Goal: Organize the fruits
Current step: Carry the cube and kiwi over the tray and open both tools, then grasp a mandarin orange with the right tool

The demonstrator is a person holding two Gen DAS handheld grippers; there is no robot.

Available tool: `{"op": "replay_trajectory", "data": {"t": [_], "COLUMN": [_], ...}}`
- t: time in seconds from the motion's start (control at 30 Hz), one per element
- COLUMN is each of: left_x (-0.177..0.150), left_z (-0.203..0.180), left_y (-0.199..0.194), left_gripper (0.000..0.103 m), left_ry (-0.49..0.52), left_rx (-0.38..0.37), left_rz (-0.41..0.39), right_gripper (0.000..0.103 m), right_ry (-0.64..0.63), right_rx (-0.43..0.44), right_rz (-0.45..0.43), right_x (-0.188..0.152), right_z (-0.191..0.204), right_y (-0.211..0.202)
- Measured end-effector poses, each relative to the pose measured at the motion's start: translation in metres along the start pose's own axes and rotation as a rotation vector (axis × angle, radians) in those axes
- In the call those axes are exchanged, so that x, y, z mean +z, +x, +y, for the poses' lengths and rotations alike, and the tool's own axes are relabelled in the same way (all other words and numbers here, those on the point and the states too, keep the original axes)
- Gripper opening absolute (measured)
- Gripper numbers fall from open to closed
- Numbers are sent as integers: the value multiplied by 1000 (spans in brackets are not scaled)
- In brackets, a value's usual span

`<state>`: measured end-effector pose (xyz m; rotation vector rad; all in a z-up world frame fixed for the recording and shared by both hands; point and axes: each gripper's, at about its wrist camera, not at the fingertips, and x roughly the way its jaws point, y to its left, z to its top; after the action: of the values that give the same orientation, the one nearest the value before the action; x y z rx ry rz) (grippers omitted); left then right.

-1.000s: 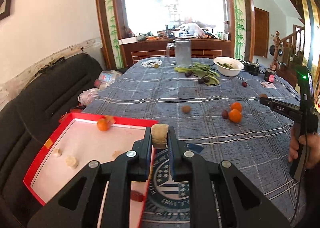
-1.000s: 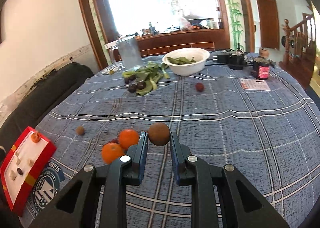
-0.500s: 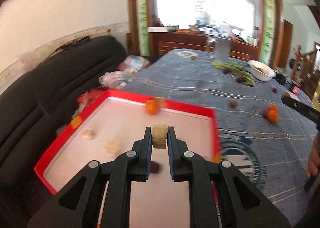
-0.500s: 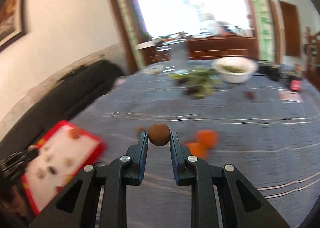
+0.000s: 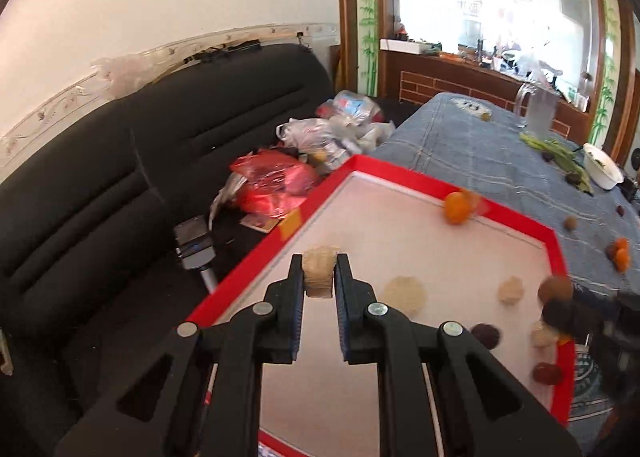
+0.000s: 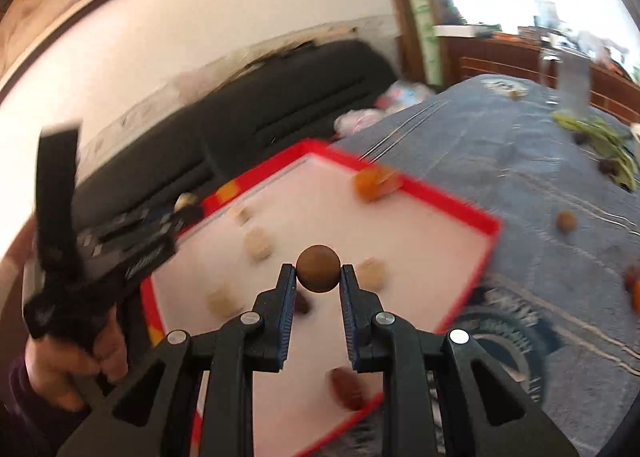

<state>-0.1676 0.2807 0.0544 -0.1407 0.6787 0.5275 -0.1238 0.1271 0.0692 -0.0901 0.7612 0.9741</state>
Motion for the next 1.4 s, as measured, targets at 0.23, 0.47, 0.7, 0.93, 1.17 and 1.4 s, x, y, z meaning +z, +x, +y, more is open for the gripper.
{"op": "replay_trajectory", "data": {"t": [0.23,0.47,0.7,0.93,1.17,1.4], "left_x": [-6,-9,-8,4,6,-4], "left_z": [13,6,3,-18,-92,-183], "left_y": [16,26,26,-1,-27,-47], "left_gripper": [16,18,74,80,83,84], "left_ry": [-5,12,3,12,154,338], "left_rx": [32,49,97,39,-74,-203], "left_rz": [42,83,109,52,21,8], "right_gripper": [20,21,43,61,61,53], "right_ry": [-44,-52,-103,-16,282,683], "right_rx": [25,8,2,-88,-284,-258], "right_rz": [131,137,120,-63,-159,-160], "right_x": [-21,-23,-20,3,-2,-37], "right_z": [25,28,31,-27,-163,-268], "right_y": [28,26,10,-55,-113,-128]}}
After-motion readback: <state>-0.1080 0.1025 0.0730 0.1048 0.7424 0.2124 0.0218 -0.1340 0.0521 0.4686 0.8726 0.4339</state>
